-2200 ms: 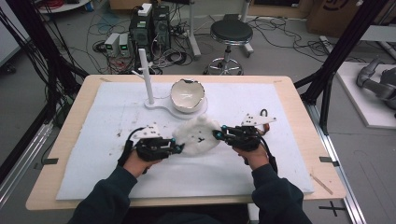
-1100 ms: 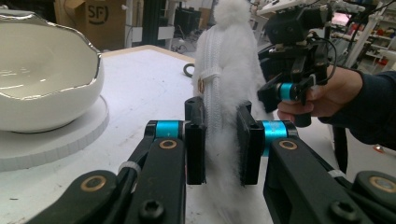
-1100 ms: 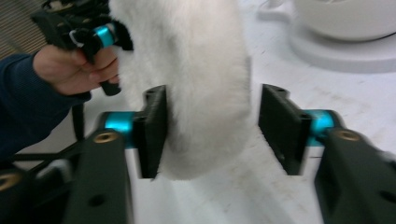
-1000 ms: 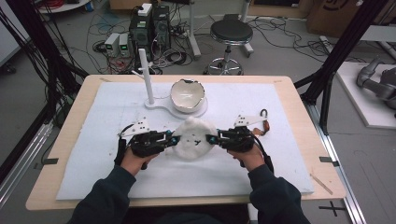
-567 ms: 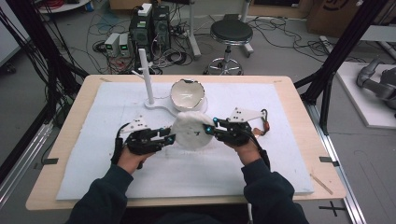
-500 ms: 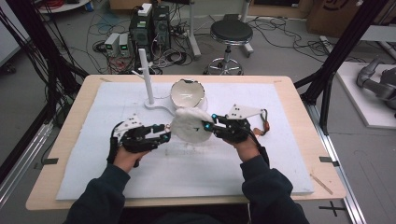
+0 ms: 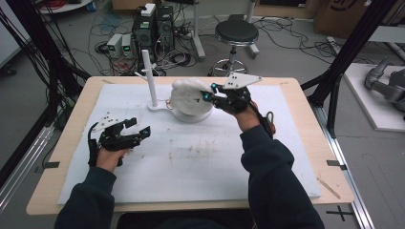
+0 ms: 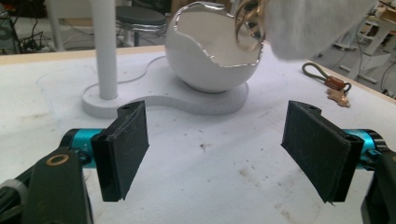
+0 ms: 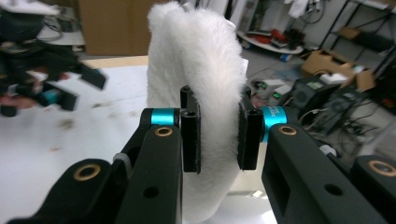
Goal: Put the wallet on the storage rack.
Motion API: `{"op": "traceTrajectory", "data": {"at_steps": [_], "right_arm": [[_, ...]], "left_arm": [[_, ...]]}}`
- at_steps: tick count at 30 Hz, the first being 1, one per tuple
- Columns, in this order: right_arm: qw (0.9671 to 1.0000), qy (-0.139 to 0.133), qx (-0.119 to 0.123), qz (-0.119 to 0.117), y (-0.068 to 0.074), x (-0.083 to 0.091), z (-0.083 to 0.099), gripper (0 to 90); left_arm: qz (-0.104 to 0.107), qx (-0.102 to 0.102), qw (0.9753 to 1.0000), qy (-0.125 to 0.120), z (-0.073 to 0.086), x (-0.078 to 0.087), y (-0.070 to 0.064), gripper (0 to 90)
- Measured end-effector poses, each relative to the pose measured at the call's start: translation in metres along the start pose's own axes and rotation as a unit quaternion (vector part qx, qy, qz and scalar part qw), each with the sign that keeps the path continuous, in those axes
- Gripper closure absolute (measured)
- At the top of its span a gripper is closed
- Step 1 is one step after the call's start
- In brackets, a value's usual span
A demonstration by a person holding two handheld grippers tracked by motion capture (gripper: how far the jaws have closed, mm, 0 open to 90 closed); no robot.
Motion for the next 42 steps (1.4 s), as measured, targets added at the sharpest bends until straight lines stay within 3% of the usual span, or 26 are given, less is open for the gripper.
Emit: {"op": "traceTrajectory", "data": {"at_steps": [5,8,15,21,22,25,29,30,36,39,40,42], "right_arm": [[0.9984,0.026,0.033,0.039,-0.025,-0.019,-0.011,76.3],[0.9975,0.033,0.04,0.048,-0.033,-0.025,-0.01,76.3],[0.9916,0.059,0.08,0.083,-0.05,-0.047,-0.002,76.2],[0.9889,0.089,0.095,0.071,-0.051,-0.069,0.016,76.2],[0.9873,0.098,0.106,0.065,-0.051,-0.075,0.021,76.2],[0.9865,0.104,0.113,0.058,-0.049,-0.079,0.025,76.3],[0.9822,0.126,0.13,0.048,-0.048,-0.085,0.036,76.3],[0.9792,0.139,0.141,0.043,-0.049,-0.088,0.044,76.4],[0.9802,0.149,0.127,0.028,-0.051,-0.088,0.053,77.1],[0.9747,0.169,0.146,0.017,-0.047,-0.085,0.062,76.7],[0.9753,0.172,0.137,0.021,-0.047,-0.083,0.064,76.2],[0.9811,0.16,0.106,0.026,-0.05,-0.079,0.066,71.1]], "left_arm": [[-0.003,0.007,1.0,-0.003,0.0,0.003,0.004,22.4],[-0.008,0.007,0.9999,-0.003,0.0,0.004,0.005,22.5],[-0.01,0.013,0.9998,-0.006,0.001,0.004,0.008,22.5],[-0.01,0.011,0.9999,-0.005,0.002,0.005,0.008,22.5],[-0.011,0.012,0.9999,-0.004,0.002,0.005,0.009,22.5],[-0.011,0.014,0.9998,-0.003,0.003,0.005,0.009,22.5],[-0.011,0.015,0.9998,-0.001,0.004,0.005,0.009,22.5],[-0.01,0.014,0.9999,0.001,0.004,0.005,0.009,22.5],[-0.013,0.018,0.9998,0.001,0.005,0.006,0.01,22.5],[-0.012,0.019,0.9997,0.001,0.006,0.006,0.01,22.5],[-0.012,0.018,0.9998,0.002,0.006,0.006,0.01,22.5],[-0.012,0.019,0.9997,0.002,0.006,0.006,0.009,22.5]]}}
Point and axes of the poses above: each handheld gripper's, and its own axes: x roughly backward along the jaws, z roughly out of its underside, y roughly to its left, the point moved 8 cm from there along -x, roughly forward along the jaws, and after that the axes turned 6 degrees about -x, right-handed, at the moved point
